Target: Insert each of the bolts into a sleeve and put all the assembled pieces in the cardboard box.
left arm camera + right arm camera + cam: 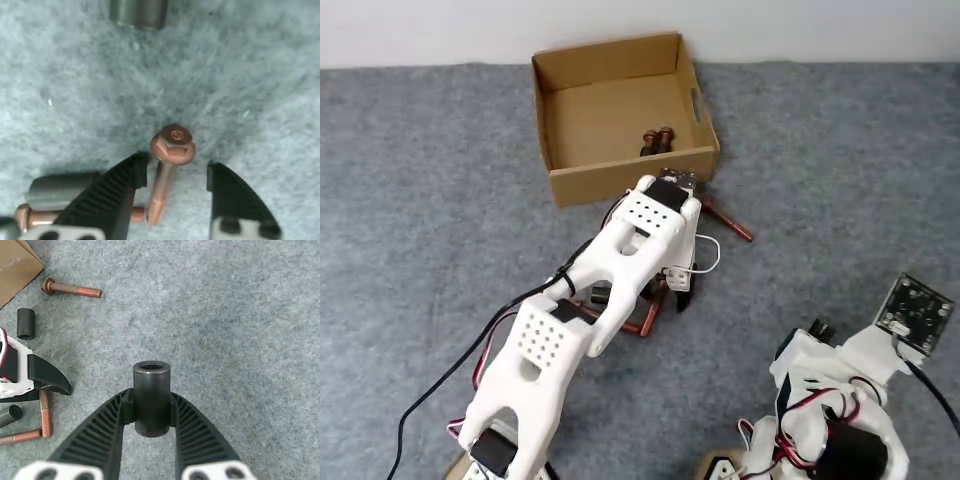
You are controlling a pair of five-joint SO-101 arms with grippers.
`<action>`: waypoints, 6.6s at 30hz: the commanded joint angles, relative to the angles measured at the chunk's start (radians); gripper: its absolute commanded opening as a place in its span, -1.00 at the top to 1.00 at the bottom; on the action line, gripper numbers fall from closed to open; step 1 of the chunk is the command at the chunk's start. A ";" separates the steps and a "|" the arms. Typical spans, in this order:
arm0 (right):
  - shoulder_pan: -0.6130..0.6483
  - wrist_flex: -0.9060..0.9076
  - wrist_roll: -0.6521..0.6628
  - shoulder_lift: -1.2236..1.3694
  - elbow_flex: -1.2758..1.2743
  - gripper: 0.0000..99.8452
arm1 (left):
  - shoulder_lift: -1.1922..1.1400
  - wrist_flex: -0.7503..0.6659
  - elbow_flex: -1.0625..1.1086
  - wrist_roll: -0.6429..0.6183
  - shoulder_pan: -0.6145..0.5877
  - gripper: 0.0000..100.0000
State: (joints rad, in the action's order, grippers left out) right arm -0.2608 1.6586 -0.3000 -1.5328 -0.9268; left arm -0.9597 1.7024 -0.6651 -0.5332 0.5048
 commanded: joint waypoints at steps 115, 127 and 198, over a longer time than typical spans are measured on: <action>1.001 -0.565 0.523 0.004 -0.025 0.98 | 2.478 -0.376 1.492 0.032 0.055 0.36; 0.676 -0.665 0.416 0.110 0.005 0.98 | 2.489 -0.290 1.501 0.195 -0.307 1.00; 0.575 0.125 0.233 2.572 2.569 0.77 | 2.489 -0.890 2.354 0.338 -0.522 0.99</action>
State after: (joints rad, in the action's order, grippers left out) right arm 0.3069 1.6817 0.0192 1.1139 1.6049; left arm 1.5182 0.8401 1.6947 -0.1987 -0.0092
